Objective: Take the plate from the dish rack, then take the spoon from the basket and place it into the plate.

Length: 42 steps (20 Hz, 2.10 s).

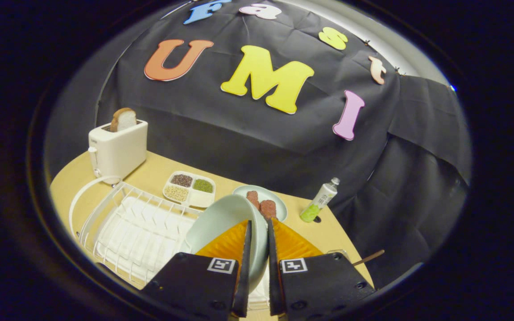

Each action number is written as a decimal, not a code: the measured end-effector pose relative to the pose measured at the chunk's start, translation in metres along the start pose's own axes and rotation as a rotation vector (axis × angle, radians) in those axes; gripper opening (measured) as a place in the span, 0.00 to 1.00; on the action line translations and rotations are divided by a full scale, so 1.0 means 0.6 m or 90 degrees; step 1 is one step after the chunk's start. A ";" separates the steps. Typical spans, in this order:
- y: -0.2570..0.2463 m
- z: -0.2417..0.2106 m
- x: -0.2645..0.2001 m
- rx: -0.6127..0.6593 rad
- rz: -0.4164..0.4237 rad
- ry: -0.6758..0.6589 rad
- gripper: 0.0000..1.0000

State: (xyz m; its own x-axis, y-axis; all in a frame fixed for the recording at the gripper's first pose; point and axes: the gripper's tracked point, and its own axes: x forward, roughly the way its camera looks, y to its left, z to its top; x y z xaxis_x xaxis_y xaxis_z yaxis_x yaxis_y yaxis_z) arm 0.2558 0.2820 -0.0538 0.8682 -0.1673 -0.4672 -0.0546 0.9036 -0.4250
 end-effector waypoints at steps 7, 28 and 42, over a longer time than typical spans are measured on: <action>-0.003 0.029 0.000 -0.098 -0.054 0.044 0.15; -0.041 0.083 -0.105 -0.142 -0.001 0.016 0.10; -0.146 -0.218 -0.242 0.255 0.306 0.119 0.10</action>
State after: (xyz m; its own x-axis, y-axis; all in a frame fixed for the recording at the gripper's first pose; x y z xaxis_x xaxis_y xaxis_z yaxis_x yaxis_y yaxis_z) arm 0.0701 0.1757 -0.0503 0.6910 0.2587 -0.6750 -0.1957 0.9658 0.1699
